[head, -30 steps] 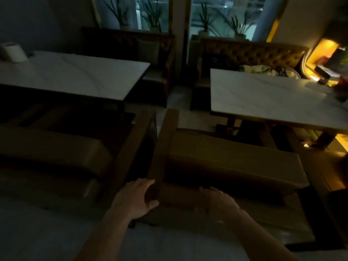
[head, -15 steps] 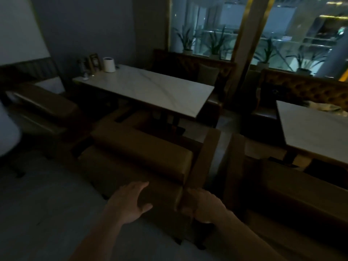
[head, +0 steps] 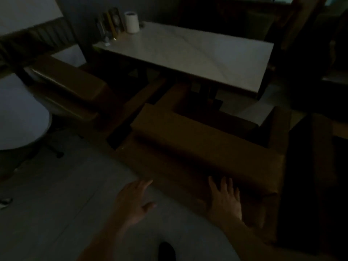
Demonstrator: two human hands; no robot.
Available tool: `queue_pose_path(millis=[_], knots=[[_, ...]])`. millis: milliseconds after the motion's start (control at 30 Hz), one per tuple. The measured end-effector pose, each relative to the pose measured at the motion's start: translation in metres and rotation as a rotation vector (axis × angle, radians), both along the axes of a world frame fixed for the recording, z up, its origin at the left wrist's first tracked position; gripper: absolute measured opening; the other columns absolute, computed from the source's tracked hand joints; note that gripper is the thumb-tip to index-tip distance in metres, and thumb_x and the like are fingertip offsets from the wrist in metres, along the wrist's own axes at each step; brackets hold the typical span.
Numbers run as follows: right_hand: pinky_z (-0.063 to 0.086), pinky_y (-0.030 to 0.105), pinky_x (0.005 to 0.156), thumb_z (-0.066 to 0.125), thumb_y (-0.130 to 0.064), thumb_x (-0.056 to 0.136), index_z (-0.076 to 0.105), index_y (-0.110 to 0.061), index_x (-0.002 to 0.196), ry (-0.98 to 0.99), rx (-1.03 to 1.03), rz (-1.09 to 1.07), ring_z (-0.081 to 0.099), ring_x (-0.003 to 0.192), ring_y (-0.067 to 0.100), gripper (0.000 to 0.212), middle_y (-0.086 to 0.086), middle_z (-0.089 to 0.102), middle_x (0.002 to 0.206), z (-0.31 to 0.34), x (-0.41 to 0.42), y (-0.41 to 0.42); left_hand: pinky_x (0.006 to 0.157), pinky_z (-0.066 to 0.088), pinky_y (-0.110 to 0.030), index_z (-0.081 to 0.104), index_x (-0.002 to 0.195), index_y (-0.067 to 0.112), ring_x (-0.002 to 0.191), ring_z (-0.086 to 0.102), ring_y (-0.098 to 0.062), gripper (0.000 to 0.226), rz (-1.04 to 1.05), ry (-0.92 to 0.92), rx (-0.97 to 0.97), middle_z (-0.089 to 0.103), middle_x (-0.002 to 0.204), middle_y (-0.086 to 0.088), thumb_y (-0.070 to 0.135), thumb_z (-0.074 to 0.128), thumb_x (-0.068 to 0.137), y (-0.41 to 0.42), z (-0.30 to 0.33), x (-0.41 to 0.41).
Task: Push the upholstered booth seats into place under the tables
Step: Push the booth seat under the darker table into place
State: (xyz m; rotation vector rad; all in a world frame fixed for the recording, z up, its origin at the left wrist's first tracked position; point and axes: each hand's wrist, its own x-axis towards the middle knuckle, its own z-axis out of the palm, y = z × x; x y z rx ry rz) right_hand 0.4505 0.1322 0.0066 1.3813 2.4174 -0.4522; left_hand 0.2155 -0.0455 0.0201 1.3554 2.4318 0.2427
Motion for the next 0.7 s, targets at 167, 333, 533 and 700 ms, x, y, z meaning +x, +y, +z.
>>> queue_pose_path(millis=[167, 333, 533, 700], knots=[[0.007, 0.069, 0.117, 0.040, -0.069, 0.091, -0.026, -0.036, 0.150, -0.061, -0.009, -0.116, -0.012, 0.149, 0.044, 0.094, 0.022, -0.016, 0.162, -0.035, -0.016, -0.002, 0.108, 0.033, -0.048, 0.041, 0.147, 0.027, 0.134, 0.043, -0.033, 0.077, -0.141, 0.048, 0.012, 0.051, 0.144, -0.008, 0.055, 0.066, 0.079, 0.068, -0.026, -0.062], [0.011, 0.070, 0.116, 0.036, -0.069, 0.092, -0.013, -0.036, 0.154, -0.044, 0.078, -0.172, -0.006, 0.150, 0.044, 0.086, 0.023, -0.005, 0.164, -0.047, -0.022, -0.007, 0.117, 0.014, -0.052, 0.026, 0.154, 0.030, 0.149, 0.015, -0.031, 0.089, -0.349, 0.092, -0.010, 0.025, 0.161, -0.006, 0.062, 0.059, 0.078, 0.111, -0.062, -0.092], [0.009, 0.066, 0.118, 0.030, -0.068, 0.093, -0.012, -0.038, 0.154, -0.010, 0.131, -0.220, -0.006, 0.151, 0.039, 0.080, 0.018, -0.002, 0.165, -0.054, -0.026, -0.014, 0.119, 0.015, -0.050, 0.020, 0.154, 0.036, 0.150, 0.008, -0.027, 0.088, -0.324, 0.110, 0.016, 0.019, 0.163, -0.002, 0.053, 0.068, 0.082, 0.103, -0.081, -0.088], [0.017, 0.067, 0.116, 0.044, -0.060, 0.094, 0.001, -0.036, 0.157, 0.006, 0.208, -0.247, 0.006, 0.151, 0.041, 0.080, 0.021, 0.014, 0.163, -0.060, -0.031, -0.019, 0.116, 0.021, -0.046, 0.025, 0.152, 0.039, 0.148, 0.015, -0.025, 0.077, -0.333, 0.168, 0.072, 0.026, 0.160, 0.003, 0.056, 0.061, 0.086, 0.105, -0.080, -0.093]])
